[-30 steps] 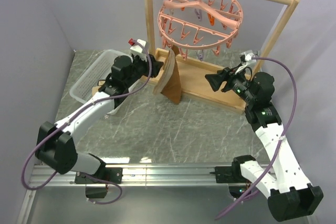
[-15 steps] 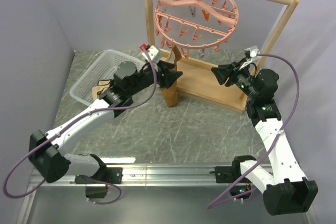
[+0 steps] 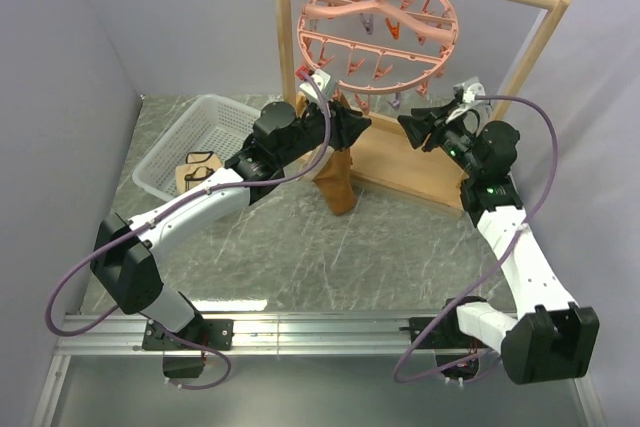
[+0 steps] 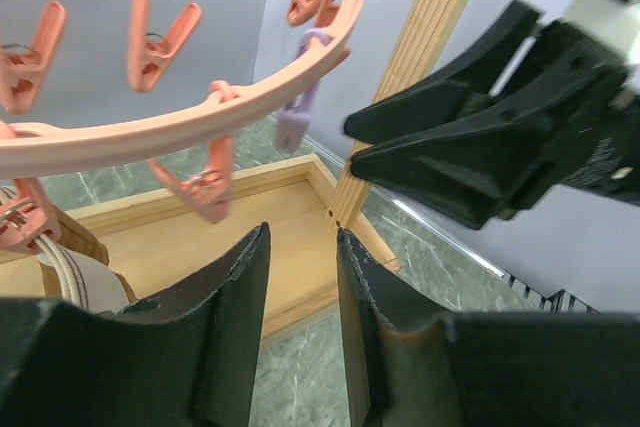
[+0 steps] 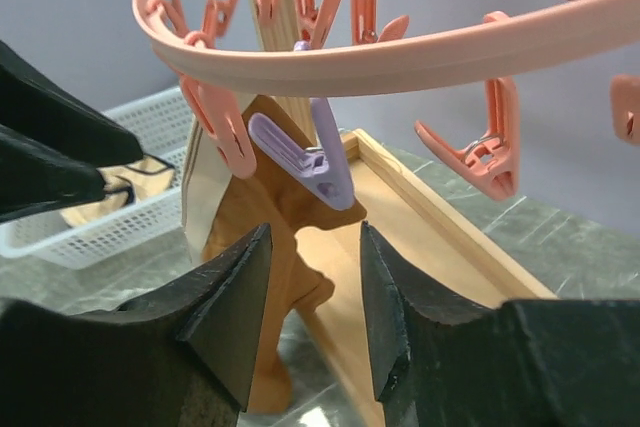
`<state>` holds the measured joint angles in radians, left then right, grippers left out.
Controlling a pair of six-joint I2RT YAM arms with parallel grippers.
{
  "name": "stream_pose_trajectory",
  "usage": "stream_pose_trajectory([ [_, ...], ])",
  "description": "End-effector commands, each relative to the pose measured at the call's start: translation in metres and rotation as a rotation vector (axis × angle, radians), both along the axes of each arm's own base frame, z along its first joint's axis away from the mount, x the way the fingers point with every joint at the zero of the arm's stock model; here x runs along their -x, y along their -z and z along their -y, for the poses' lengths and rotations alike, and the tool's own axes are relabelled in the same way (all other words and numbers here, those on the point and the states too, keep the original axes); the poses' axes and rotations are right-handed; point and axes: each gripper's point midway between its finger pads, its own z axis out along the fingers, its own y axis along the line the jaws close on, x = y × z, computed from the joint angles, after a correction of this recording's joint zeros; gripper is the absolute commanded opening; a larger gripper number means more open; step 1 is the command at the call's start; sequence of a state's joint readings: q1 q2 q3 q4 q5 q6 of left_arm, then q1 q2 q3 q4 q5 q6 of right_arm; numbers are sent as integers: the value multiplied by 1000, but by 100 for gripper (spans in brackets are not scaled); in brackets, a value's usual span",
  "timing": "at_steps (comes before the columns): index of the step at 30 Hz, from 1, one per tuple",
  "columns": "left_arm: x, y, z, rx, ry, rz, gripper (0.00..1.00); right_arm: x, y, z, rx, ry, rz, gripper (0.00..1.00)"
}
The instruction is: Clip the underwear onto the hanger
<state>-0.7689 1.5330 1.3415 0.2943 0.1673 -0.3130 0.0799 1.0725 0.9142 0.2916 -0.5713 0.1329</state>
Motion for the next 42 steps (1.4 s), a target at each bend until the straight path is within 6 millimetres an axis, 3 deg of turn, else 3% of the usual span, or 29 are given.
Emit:
stream_pose_trajectory([
  [1, 3, -44, -1, 98, -1, 64, 38, -9, -23, -10, 65, -29, 153, 49],
  [10, 6, -38, -3, 85, 1, 13, 41, -23, -23, -37, 82, -98, 216, 52],
  [20, 0, -49, -7, 97, -39, -15, 42, -33, -26, -47, 123, -112, 280, 48],
  [22, -2, -55, -6, 103, -41, -17, 42, -30, -27, -48, 127, -113, 293, 47],
  [33, -43, -38, 0, 90, -162, -118, 41, -14, -21, -56, 135, -148, 285, 44],
  [42, -70, -47, -23, 121, -225, -111, 42, 12, 3, -48, 202, -164, 230, 46],
])
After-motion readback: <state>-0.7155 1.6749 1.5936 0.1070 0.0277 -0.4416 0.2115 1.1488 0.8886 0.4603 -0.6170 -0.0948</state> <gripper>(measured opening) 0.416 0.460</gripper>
